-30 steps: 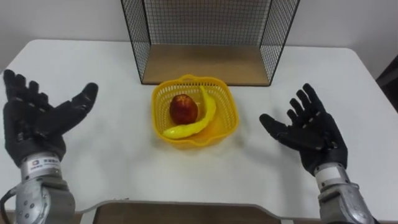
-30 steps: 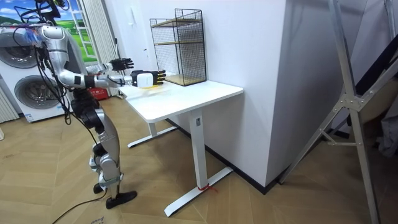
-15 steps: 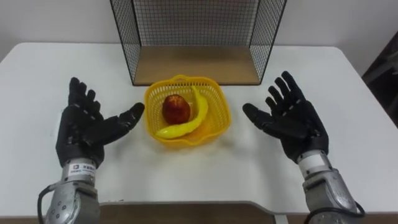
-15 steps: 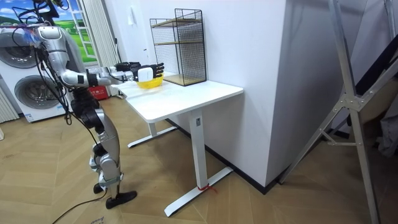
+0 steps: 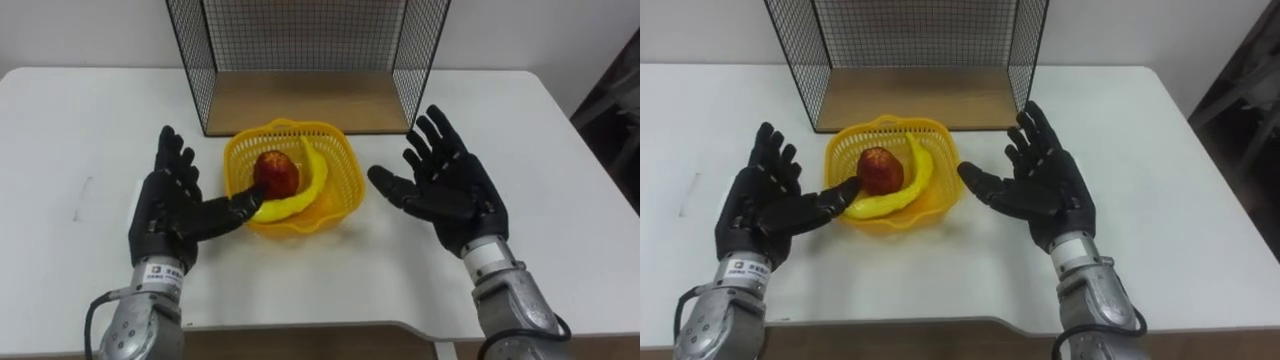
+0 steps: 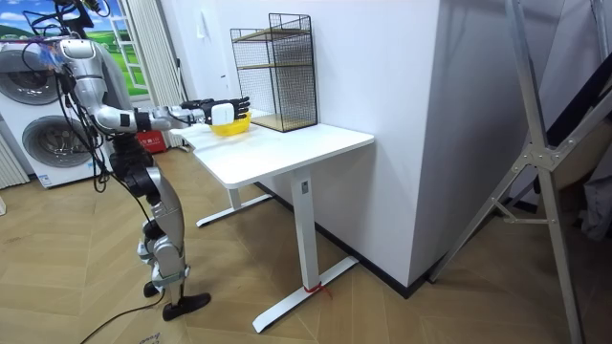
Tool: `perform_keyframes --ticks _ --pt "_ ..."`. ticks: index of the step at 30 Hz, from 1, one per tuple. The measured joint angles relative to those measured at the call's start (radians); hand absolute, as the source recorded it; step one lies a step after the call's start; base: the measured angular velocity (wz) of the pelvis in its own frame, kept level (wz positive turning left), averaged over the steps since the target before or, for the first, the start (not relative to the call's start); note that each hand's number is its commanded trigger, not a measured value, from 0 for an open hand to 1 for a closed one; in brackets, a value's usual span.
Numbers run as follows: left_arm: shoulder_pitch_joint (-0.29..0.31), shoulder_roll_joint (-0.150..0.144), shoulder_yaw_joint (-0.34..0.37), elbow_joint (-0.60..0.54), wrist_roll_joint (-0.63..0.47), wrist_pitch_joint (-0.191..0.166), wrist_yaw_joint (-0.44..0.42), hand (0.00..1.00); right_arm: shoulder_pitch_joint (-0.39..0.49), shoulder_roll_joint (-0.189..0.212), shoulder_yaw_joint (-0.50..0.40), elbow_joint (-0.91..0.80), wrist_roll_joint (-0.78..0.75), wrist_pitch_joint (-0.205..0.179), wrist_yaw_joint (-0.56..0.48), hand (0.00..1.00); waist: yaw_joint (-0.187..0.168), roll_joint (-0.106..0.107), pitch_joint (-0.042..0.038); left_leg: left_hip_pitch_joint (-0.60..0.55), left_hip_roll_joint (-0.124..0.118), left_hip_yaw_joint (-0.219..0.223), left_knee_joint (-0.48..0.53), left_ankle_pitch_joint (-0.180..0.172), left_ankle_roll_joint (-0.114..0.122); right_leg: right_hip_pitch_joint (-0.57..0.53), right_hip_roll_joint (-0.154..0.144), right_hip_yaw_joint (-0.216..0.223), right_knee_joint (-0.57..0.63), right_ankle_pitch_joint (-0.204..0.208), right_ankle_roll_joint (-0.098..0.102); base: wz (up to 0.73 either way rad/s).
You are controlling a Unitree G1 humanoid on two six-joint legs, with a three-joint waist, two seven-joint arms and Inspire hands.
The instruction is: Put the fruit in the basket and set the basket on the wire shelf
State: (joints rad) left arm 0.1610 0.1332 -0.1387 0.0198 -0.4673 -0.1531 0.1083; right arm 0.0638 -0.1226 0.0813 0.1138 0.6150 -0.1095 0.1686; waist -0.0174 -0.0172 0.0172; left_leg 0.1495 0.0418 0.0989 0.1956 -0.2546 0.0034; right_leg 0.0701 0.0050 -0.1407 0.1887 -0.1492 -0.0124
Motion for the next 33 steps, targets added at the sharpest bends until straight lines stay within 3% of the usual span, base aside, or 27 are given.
perform_keyframes --ticks 22,33 --pt "0.000 -0.001 -0.024 0.042 -0.001 0.011 -0.012 0.00 -0.046 0.008 0.046 0.037 -0.034 0.002 0.038 0.00 0.002 -0.012 0.0041 -0.001 0.000 0.005 0.003 0.000 0.000 -0.004 -0.001 0.002 0.013 0.000 0.000 0.00" --pt "-0.025 -0.014 -0.022 0.101 -0.002 0.031 -0.014 0.00 -0.061 0.018 0.072 0.071 -0.031 0.002 0.046 0.00 0.035 -0.008 0.0027 -0.003 0.000 0.007 0.009 0.000 0.000 -0.011 -0.003 0.002 0.020 0.001 0.000 0.00"
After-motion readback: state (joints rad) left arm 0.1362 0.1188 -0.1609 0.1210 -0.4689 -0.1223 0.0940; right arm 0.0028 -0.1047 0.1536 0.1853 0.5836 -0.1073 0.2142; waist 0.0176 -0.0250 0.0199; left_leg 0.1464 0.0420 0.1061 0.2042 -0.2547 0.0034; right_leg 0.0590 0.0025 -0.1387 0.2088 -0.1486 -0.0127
